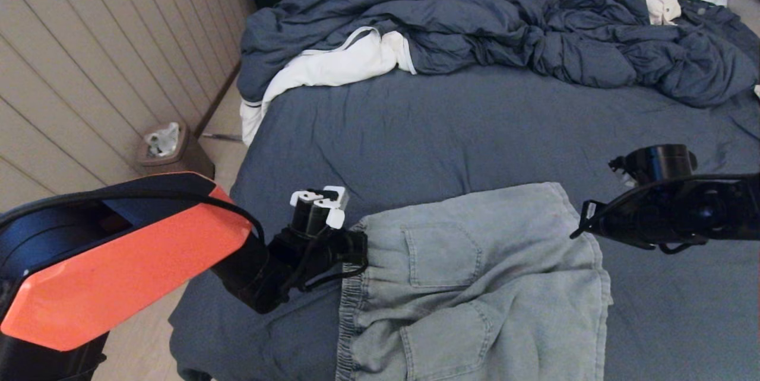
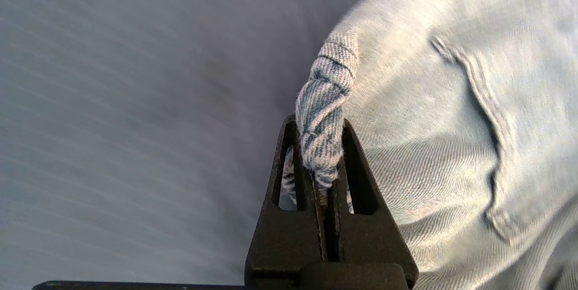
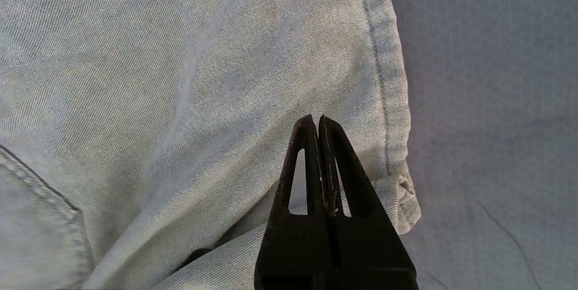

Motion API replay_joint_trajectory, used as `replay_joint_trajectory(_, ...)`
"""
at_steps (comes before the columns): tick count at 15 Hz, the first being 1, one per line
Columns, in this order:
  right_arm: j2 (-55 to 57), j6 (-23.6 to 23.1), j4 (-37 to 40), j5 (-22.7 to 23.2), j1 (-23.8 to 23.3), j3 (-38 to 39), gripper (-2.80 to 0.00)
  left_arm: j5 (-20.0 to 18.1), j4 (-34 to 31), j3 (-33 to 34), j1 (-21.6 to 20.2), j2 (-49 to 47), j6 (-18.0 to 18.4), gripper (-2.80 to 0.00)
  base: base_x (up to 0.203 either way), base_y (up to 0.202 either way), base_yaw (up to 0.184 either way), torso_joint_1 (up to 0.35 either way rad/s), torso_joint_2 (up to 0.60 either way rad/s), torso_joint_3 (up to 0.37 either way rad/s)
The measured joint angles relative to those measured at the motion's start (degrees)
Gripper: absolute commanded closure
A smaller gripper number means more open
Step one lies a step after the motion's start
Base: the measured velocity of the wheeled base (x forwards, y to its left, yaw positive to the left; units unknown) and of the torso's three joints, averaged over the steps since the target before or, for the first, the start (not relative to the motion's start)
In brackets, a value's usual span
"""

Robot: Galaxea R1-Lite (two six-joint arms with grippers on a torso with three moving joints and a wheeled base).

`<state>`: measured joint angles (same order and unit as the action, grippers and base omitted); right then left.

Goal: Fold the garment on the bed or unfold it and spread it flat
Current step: Unford the blue shorts

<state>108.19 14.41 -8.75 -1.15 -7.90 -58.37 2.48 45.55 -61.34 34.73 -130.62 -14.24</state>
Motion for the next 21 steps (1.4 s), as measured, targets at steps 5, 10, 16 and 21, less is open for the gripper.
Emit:
replay_joint_trajectory(5,0.16,0.06,-3.83,-0.04,0.05,1.02,0.00,0.15,-2.64,-3.45,-4.74,1.95,0.23,0.00,0.000,0.000,0.000,0.000,0.00,0.000)
replay_joint_trajectory(10,0.27,0.06,-4.09,-0.04,0.33,1.38,0.00,-0.59,-4.89,-6.63,-9.71,2.54,1.67,0.00,0.000,0.000,0.000,0.000,0.00,0.000)
replay_joint_trajectory(16,0.55,0.06,-4.33,-0.09,0.22,1.26,0.00,-0.78,-6.77,-9.98,-12.99,1.60,1.68,0.00,0.000,0.000,0.000,0.000,0.00,0.000)
replay_joint_trajectory(21,0.68,0.05,-4.67,-0.08,0.24,1.23,0.00,-2.10,-9.94,-13.25,-17.07,0.93,1.67,0.00,0.000,0.000,0.000,0.000,0.00,0.000)
